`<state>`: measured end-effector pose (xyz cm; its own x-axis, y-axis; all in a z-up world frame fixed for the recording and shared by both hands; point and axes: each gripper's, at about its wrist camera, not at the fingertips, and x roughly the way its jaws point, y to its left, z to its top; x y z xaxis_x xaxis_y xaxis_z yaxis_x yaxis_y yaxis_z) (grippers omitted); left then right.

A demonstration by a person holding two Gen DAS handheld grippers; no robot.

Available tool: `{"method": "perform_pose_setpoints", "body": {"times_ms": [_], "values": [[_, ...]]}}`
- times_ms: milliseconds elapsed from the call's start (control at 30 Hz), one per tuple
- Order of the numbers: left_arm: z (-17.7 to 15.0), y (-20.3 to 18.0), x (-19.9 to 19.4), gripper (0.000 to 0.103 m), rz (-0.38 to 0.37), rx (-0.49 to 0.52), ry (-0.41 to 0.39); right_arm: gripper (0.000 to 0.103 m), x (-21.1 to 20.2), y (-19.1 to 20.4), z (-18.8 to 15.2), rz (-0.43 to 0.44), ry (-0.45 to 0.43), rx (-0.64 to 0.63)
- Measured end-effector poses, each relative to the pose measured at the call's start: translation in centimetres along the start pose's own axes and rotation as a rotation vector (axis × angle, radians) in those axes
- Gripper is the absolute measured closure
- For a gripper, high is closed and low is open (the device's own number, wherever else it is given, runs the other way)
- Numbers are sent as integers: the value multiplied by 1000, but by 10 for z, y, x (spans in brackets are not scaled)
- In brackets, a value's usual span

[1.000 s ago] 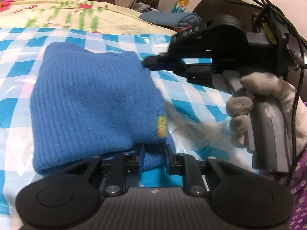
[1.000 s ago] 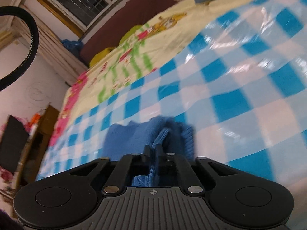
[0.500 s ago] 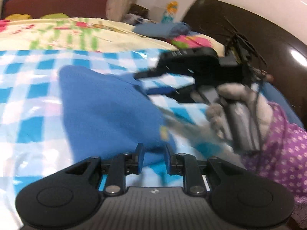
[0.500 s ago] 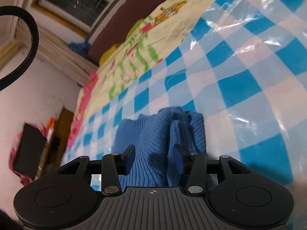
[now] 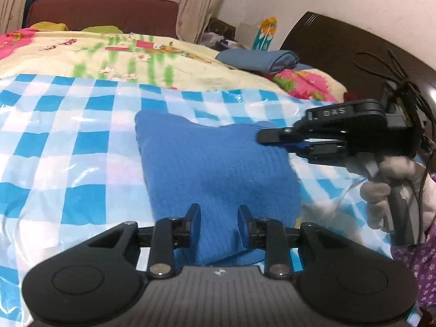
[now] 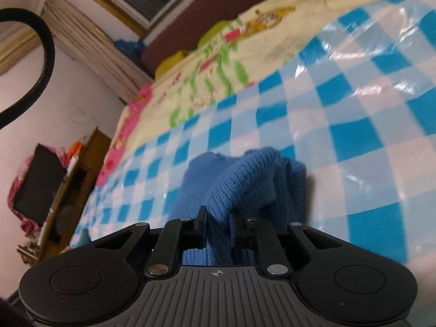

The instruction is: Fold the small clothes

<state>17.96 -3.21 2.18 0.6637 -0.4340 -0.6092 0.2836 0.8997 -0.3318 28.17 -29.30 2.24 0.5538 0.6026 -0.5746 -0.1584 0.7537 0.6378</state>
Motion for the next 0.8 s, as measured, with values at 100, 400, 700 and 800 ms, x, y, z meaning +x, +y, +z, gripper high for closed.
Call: {"method": "perform_pose_setpoints", "body": {"times_ms": [100,400,700,800], "values": [[-4,1,26,67,22,10,73,87,16,-9,-1,-79,39,-21],[-2,-2,21,67,48,54,77,82,-10,6,-12,-222,-45,-98],[28,10,38,66,123,9,0,82,7,47,-14,-210,-123,-296],[37,13,55,65,147,13,5,82,35,28,-10,-257,-64,-247]]}}
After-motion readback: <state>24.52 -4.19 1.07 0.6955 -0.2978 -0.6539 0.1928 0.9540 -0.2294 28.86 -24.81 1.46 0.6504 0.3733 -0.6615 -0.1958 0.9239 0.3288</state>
